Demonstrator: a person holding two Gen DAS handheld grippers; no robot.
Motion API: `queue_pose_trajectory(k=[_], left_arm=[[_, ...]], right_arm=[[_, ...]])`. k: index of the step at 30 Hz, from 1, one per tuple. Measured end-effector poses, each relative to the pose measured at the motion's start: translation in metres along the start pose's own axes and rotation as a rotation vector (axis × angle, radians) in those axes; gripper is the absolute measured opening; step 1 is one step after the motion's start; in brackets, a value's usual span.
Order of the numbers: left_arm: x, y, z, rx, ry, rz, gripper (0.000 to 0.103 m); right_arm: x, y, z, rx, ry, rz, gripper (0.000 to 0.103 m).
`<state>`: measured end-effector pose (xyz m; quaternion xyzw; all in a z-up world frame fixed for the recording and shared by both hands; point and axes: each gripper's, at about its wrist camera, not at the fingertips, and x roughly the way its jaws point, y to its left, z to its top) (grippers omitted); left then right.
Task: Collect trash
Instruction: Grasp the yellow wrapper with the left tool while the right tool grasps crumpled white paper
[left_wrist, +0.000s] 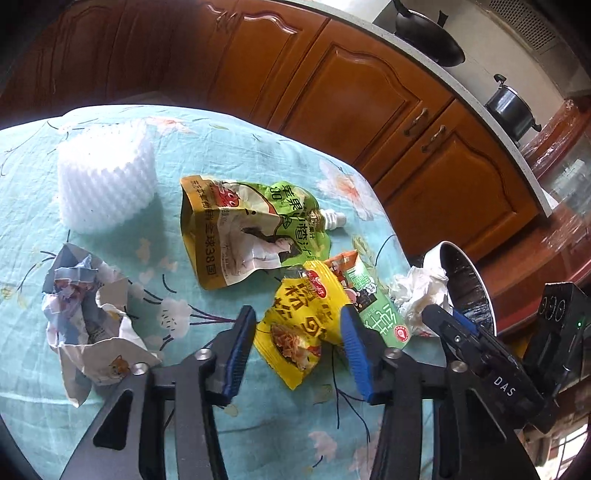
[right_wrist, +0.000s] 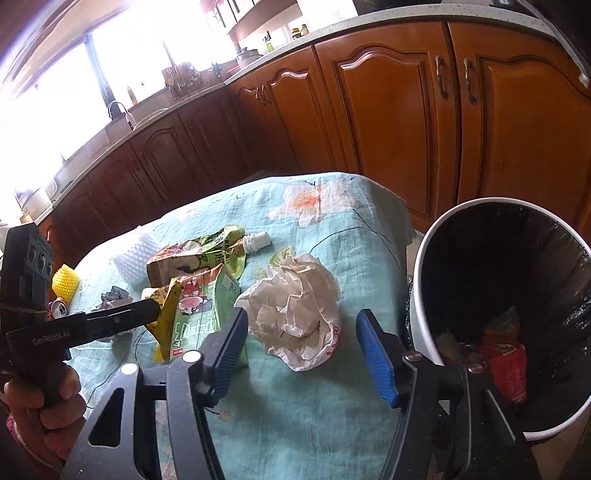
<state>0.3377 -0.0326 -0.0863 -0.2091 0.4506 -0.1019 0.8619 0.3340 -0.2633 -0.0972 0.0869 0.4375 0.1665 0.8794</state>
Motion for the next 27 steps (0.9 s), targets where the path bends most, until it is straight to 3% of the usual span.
queue_pose_trajectory(k=[1, 3, 7, 17, 27], left_arm=[[0.003, -0.001, 0.0, 0.005, 0.006, -0.017, 0.032], [0.004, -0.004, -0.001, 0.027, 0.002, -0.017, 0.018], [0.003, -0.011, -0.004, 0.072, -0.015, 0.004, 0.011], [-0.029, -0.016, -0.028, 0.12, -0.04, -0.002, 0.008], [-0.05, -0.056, -0.039, 0.236, -0.045, -0.082, 0.008]], right_arm=[[0.002, 0.0, -0.002, 0.001, 0.009, -0.001, 0.043], [0.005, -0.001, -0.005, 0.002, 0.02, -0.003, 0.036], [0.0, 0.0, -0.008, -0.01, 0.009, -0.017, 0.019], [-0.032, 0.004, -0.02, 0.004, -0.035, 0.009, 0.014], [-0.073, -0.005, -0.036, 0.06, -0.069, 0.027, 0.014]])
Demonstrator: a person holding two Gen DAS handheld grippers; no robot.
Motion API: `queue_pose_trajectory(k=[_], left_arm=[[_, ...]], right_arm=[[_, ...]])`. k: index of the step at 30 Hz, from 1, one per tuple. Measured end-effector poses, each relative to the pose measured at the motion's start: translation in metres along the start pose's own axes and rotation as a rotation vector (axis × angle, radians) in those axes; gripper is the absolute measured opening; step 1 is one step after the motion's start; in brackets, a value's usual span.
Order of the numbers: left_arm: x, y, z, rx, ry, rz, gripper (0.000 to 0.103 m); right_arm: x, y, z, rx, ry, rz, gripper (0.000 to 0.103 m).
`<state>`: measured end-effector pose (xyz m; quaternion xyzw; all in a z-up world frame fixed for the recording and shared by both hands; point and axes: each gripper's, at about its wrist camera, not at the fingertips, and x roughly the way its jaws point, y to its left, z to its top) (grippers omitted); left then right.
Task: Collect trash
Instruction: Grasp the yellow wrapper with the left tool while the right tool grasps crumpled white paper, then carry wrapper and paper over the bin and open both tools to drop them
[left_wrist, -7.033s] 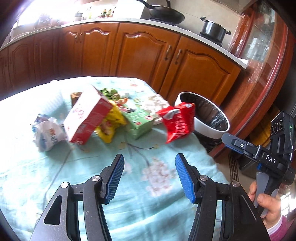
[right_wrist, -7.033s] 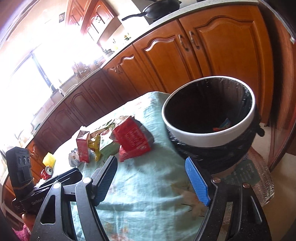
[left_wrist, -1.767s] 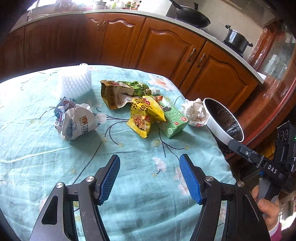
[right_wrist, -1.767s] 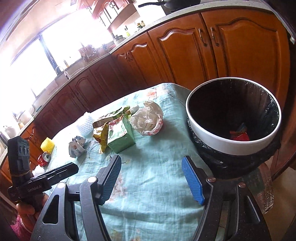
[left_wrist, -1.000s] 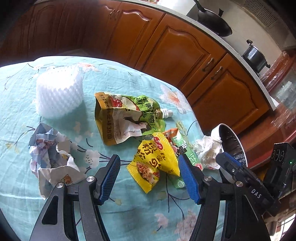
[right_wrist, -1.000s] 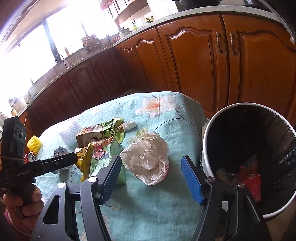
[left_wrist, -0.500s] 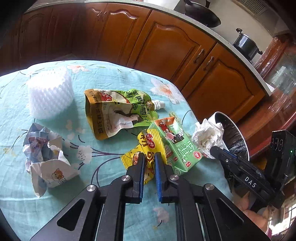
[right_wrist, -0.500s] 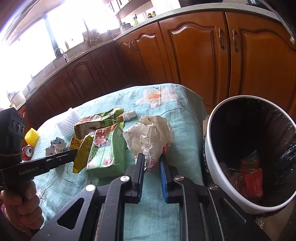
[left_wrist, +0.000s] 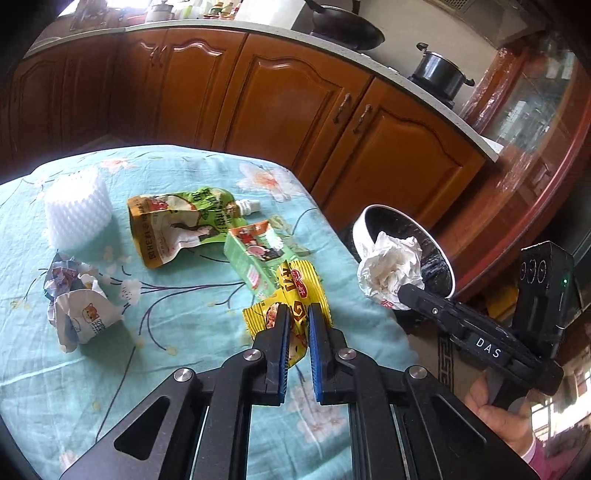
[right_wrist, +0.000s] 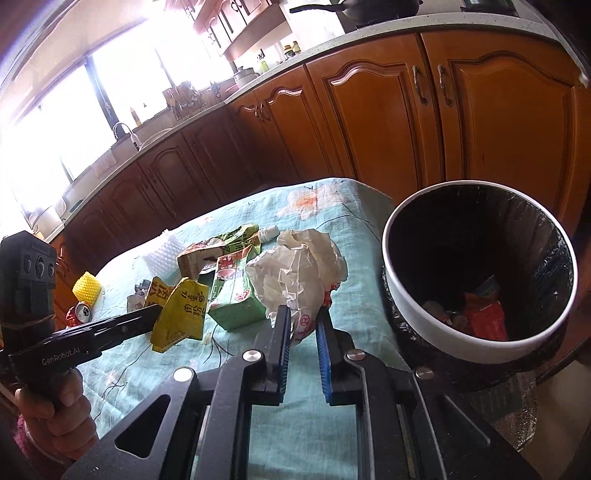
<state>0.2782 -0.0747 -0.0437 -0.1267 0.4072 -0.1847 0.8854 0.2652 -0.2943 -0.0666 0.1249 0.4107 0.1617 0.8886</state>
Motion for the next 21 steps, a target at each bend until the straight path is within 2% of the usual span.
queue_pose_trajectory(k=[12, 21], left_arm=[[0.023, -0.053, 0.007, 0.111, 0.031, -0.059, 0.008], [0.051, -0.084, 0.018, 0.167, 0.055, -0.077, 0.008]], right_arm=[[-0.059, -0.04, -0.007, 0.07, -0.072, -0.071, 0.014], [-0.078, -0.077, -0.008, 0.122, -0.092, -0.128, 0.014]])
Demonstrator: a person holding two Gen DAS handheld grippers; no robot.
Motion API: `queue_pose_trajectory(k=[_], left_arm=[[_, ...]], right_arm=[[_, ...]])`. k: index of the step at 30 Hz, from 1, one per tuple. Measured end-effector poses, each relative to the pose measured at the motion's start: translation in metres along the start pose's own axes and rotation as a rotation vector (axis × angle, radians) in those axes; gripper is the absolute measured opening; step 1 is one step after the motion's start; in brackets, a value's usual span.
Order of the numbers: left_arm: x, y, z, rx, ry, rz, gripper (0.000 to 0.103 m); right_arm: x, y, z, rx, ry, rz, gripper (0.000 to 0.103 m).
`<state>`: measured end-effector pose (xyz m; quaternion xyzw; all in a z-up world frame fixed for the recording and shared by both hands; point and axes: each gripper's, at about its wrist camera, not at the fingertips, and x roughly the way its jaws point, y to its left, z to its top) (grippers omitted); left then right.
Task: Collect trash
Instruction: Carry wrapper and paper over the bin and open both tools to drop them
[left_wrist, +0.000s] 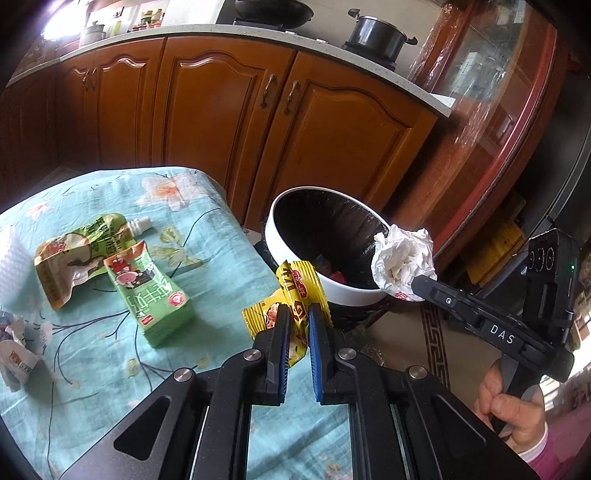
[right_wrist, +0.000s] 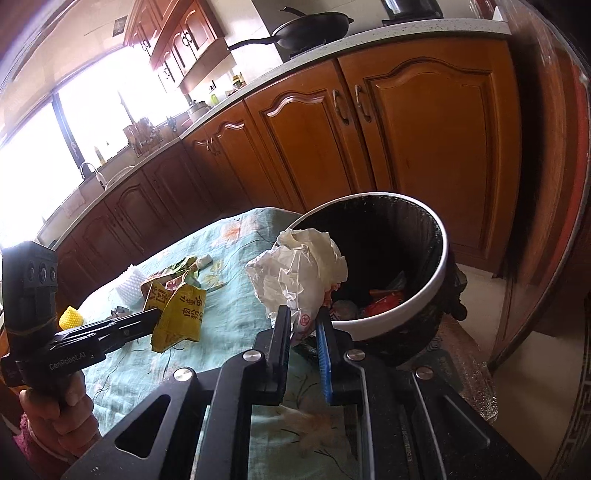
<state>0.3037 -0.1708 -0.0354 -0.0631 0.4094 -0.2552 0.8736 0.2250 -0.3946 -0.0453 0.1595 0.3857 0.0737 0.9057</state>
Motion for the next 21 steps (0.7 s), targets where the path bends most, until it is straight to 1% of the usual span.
queue_pose_trajectory(k=[8, 21], left_arm=[[0.027, -0.013, 0.014, 0.029, 0.017, -0.007, 0.008], [0.065, -0.031, 0.042, 0.08, 0.039, -0.011, 0.008]], right_arm=[[-0.002, -0.021, 0.006, 0.026, -0.012, -0.028, 0.014], [0.005, -0.034, 0.023, 0.019, -0.015, -0.067, 0.014]])
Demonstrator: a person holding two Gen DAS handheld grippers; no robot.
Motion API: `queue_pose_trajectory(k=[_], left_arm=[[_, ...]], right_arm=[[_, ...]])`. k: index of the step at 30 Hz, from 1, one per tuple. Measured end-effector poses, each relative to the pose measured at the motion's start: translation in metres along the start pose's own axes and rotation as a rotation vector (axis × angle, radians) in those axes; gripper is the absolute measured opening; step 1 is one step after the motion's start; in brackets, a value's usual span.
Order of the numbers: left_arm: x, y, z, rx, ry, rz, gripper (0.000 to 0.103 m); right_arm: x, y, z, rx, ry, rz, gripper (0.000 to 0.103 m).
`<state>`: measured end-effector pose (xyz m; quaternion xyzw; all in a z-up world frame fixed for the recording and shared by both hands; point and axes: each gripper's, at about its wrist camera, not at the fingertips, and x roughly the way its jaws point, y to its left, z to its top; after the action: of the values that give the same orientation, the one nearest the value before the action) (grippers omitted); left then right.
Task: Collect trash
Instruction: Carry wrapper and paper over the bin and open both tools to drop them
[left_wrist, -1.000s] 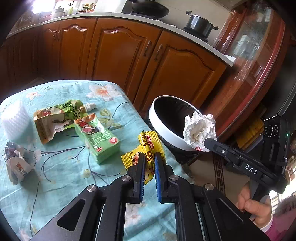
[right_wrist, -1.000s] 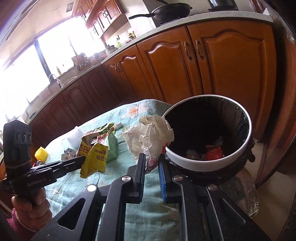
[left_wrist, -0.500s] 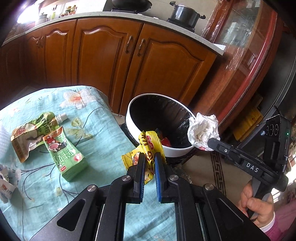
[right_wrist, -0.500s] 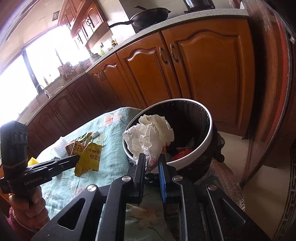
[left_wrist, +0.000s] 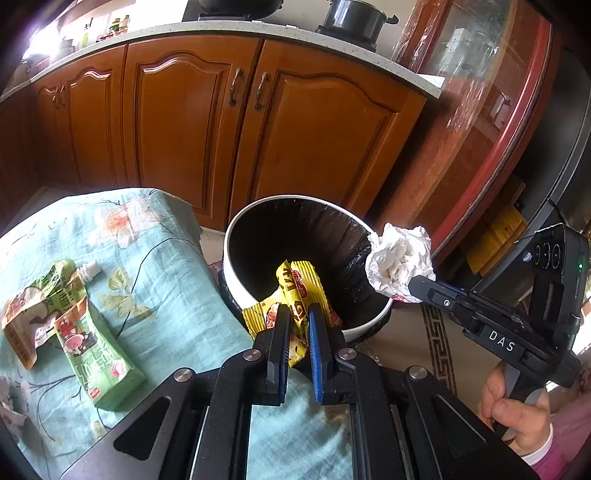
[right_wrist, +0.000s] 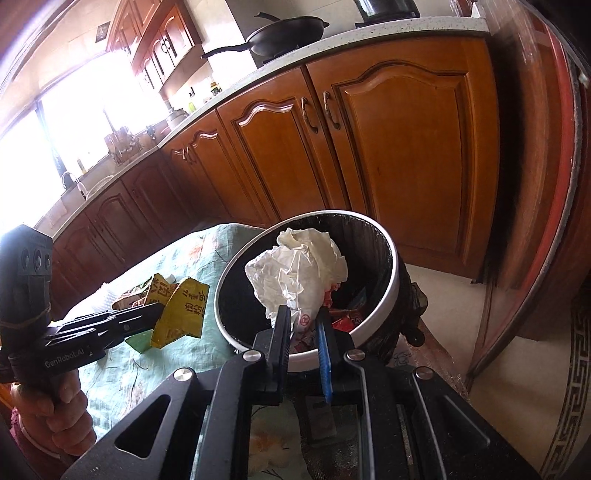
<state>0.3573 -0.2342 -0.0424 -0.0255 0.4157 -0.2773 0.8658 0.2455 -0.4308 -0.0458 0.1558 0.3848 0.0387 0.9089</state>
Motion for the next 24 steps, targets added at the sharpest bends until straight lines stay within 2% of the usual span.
queue_pose_trajectory(k=[12, 22, 24], left_arm=[[0.041, -0.013, 0.032, 0.045, 0.044, 0.012, 0.008], [0.067, -0.018, 0.043, 0.058, 0.096, 0.049, 0.01], [0.072, -0.019, 0.043, 0.056, 0.117, 0.055, 0.02]], right_arm=[[0.021, -0.009, 0.023, -0.026, 0.032, -0.032, 0.014], [0.041, -0.018, 0.031, -0.039, 0.084, -0.05, 0.014], [0.043, -0.018, 0.032, -0.04, 0.088, -0.052, 0.019]])
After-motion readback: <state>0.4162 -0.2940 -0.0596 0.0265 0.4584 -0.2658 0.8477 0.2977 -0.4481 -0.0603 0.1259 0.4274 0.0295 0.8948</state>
